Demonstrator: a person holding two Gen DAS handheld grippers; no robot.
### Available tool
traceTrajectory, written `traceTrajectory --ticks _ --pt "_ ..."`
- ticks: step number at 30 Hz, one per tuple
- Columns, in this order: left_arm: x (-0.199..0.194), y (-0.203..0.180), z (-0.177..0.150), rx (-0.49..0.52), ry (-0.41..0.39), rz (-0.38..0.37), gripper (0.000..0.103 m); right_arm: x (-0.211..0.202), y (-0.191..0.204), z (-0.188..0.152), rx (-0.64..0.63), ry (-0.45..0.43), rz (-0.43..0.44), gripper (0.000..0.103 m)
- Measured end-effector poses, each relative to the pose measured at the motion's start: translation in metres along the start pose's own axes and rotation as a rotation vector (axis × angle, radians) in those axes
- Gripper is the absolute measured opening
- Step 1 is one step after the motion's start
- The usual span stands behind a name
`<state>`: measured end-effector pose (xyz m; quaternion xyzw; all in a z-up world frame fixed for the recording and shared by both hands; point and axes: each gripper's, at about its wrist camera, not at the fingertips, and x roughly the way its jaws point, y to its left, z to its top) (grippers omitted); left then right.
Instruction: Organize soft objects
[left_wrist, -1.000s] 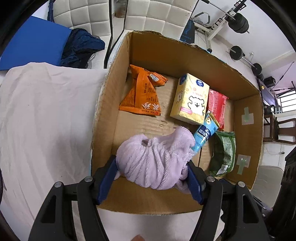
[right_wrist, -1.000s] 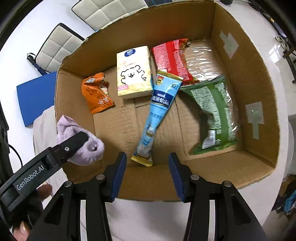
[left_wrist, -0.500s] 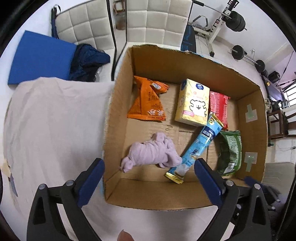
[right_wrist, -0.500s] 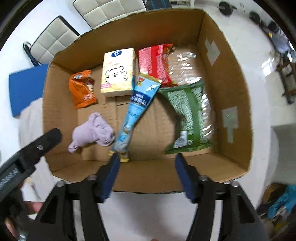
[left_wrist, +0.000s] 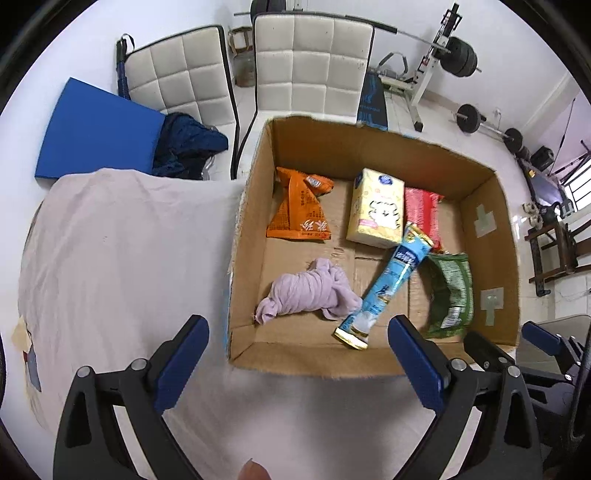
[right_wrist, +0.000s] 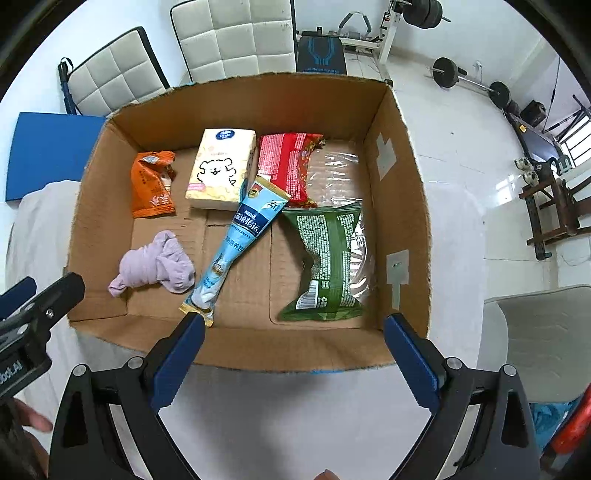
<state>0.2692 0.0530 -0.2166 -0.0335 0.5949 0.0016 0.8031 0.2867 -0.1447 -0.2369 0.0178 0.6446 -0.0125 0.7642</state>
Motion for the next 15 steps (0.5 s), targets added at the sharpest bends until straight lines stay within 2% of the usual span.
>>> traceTrajectory --ticks 7,15 --pt "-0.054 -0.005 -0.017 -0.001 -0.092 -0.01 0.1 -0.046 -0.007 -0.023 -0.001 -0.065 0.034 0.099" --pt "-0.142 -0.023 -0.07 0.04 -0.2 -0.013 0.1 -0.127 -0.018 -0.08 -0.005 -0.178 0.088 0.099"
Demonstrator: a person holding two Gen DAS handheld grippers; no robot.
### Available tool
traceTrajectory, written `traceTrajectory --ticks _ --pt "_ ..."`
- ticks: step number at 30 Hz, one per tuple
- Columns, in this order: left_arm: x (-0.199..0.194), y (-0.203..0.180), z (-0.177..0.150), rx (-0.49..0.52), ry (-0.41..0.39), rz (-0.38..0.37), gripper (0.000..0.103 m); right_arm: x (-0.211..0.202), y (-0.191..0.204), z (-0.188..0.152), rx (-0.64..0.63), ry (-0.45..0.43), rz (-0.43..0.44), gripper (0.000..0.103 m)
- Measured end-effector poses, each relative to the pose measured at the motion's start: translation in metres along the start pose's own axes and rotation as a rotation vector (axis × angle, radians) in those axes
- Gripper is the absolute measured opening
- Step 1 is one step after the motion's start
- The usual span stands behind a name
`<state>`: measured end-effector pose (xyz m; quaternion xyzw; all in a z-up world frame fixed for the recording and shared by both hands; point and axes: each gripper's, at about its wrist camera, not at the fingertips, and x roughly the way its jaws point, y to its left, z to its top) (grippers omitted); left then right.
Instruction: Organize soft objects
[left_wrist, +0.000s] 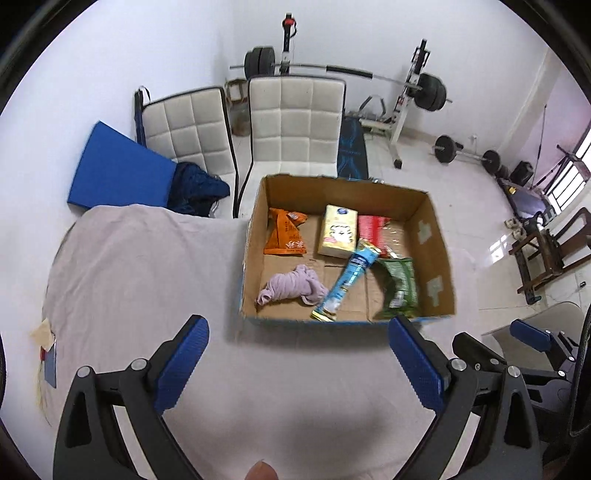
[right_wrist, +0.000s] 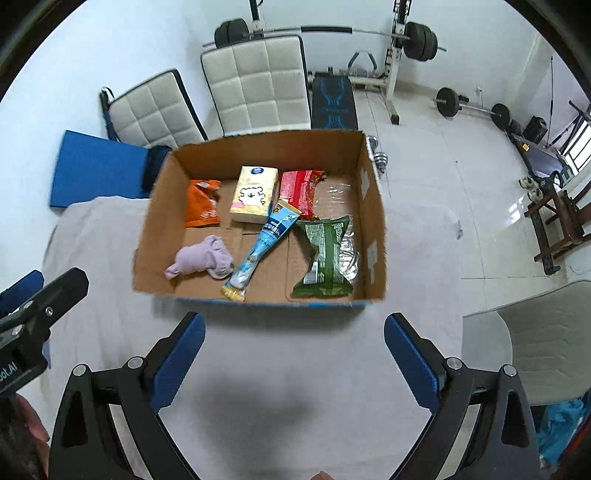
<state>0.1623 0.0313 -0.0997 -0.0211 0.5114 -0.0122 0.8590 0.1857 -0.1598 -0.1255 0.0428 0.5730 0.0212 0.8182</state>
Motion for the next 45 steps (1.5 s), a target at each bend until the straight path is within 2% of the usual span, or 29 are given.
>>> traceTrajectory --ticks 8,15,20,28,34,45 --pt "-0.08 -0.008 -0.032 -0.006 -0.081 -0.002 0.1 -0.094 -0.012 -0.053 0.001 -0.098 0.018 0.1" --pt "-0.119 -0.012 -0.048 -0.003 -0.106 -0.003 0.1 -0.156 -0.019 -0.081 -0.002 -0.154 0.024 0.1" --pt "-0.135 -0.012 -0.059 -0.014 -0.087 -0.026 0.1 -0.19 -0.019 -0.096 -0.013 -0.164 0.038 0.1" --pt "-0.155 -0.02 -0.071 0.0 -0.095 -0.033 0.1 -0.217 -0.014 -0.114 -0.025 -0.166 0.045 0.1" --pt "-0.16 -0.021 -0.074 -0.002 -0.109 -0.026 0.1 -0.229 -0.009 -0.117 -0.039 -0.192 0.01 0.1" --pt "-0.161 -0.018 -0.056 0.008 -0.192 0.024 0.103 -0.229 -0.005 -0.089 -0.037 -0.273 -0.045 0.103"
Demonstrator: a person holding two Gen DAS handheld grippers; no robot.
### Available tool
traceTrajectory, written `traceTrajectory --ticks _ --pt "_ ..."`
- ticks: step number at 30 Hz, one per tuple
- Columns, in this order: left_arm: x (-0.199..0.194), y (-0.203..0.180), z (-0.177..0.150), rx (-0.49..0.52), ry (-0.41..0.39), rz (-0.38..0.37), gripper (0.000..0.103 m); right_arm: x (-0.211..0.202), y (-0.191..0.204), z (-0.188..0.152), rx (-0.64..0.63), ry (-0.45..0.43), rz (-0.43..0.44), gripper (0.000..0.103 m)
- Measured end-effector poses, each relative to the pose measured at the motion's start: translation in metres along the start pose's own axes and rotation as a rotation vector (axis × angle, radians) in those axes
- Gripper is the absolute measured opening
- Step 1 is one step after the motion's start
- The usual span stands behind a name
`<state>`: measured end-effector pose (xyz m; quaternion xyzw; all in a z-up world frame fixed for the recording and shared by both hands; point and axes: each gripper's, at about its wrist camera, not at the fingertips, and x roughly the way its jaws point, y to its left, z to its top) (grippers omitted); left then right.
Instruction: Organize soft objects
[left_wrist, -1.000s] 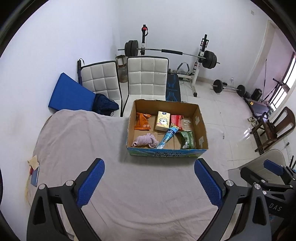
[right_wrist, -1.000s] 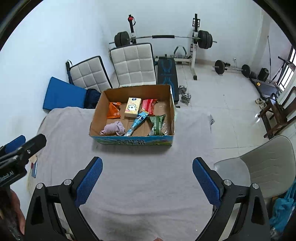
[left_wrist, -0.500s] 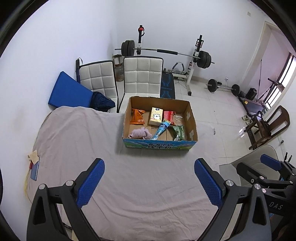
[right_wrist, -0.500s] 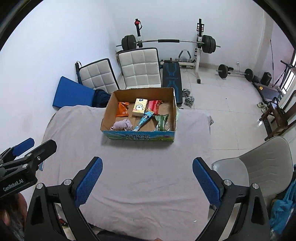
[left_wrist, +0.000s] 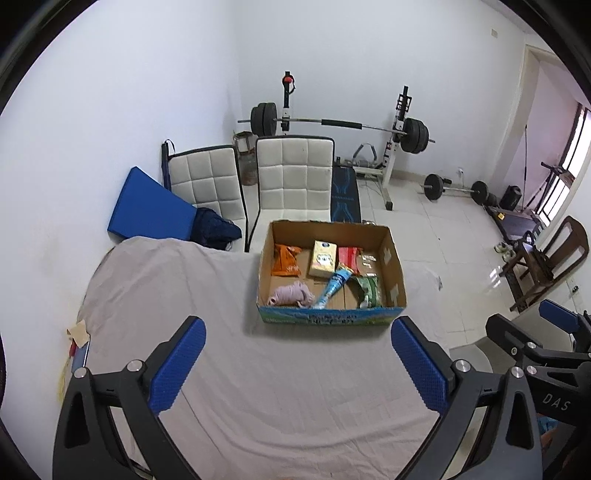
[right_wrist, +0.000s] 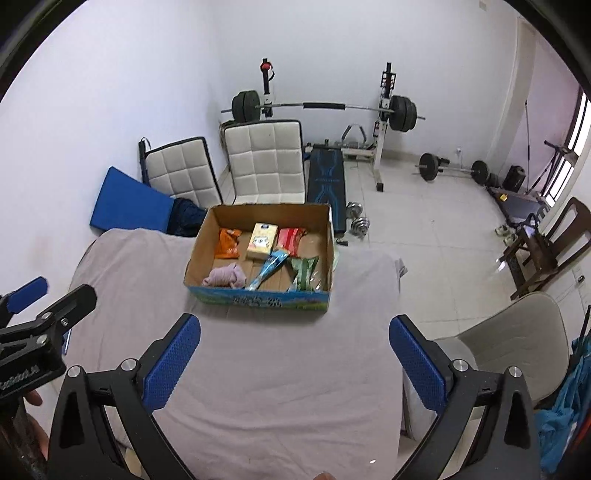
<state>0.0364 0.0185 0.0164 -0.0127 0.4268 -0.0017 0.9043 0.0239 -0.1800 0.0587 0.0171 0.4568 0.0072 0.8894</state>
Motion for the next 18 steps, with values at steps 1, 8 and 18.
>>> traceTrajectory --ticks 1,8,18 --pt "0.001 0.001 0.002 -0.001 -0.003 0.001 0.103 0.002 0.0 0.002 0.001 -0.005 -0.003 0.103" --pt "0.002 0.004 0.011 -0.015 -0.025 0.017 0.103 0.008 0.003 0.02 -0.01 -0.028 -0.016 0.103" --pt "0.0 0.006 0.015 -0.019 -0.039 0.035 0.103 0.009 0.006 0.023 -0.013 -0.035 -0.015 0.103"
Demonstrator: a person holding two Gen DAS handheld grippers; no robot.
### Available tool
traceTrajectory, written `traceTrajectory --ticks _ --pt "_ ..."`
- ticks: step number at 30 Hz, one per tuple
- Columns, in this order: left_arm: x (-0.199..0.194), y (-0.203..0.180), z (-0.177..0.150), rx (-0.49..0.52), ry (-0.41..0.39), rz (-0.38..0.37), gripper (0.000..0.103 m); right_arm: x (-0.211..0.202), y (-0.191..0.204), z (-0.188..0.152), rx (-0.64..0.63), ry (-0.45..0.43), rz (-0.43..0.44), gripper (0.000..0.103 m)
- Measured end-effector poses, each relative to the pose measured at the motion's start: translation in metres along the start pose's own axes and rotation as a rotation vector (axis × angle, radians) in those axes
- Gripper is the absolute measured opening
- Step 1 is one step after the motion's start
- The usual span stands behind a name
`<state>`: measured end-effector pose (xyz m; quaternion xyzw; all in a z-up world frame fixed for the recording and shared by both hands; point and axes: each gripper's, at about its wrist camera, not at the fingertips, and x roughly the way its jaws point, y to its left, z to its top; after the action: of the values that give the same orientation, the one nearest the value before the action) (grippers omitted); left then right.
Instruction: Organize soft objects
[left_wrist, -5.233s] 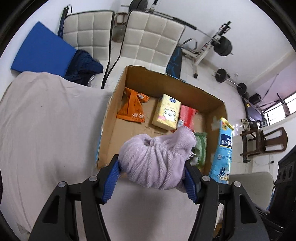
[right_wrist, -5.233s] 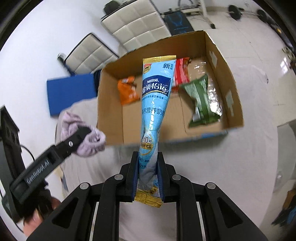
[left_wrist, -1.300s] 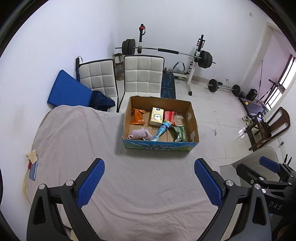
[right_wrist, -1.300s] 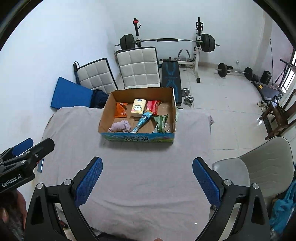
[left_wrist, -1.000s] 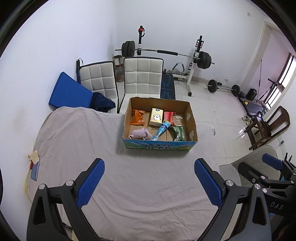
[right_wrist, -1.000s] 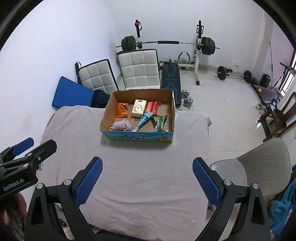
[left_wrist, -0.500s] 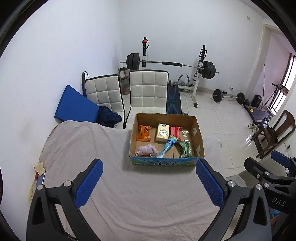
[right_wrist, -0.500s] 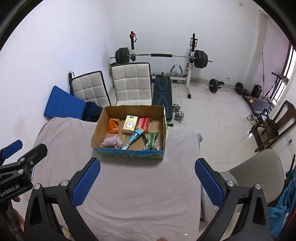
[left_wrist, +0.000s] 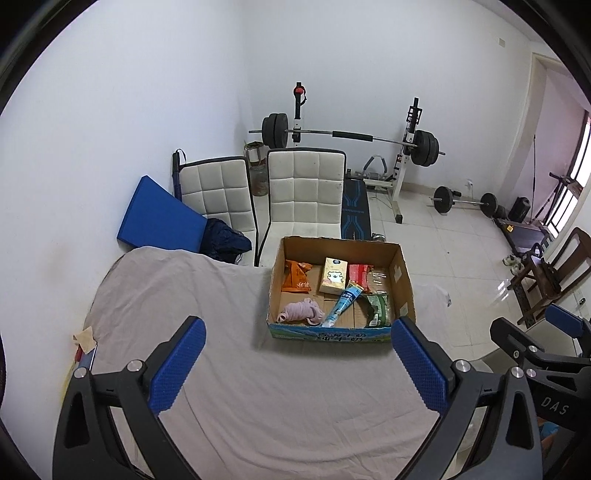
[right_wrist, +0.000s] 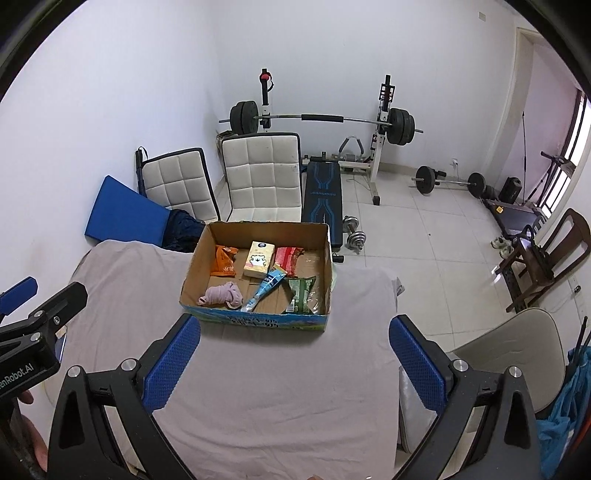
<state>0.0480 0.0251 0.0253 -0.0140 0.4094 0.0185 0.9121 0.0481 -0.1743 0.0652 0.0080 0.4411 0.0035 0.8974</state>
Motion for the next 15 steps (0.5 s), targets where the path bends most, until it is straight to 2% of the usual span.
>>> traceTrajectory --ticks 15 --pt "0.0007 -0.0021 0.0043 0.003 -0.001 0.01 0.103 -0.0043 -0.0076 0.0056 -0.001 -0.015 -0.007 0.103"
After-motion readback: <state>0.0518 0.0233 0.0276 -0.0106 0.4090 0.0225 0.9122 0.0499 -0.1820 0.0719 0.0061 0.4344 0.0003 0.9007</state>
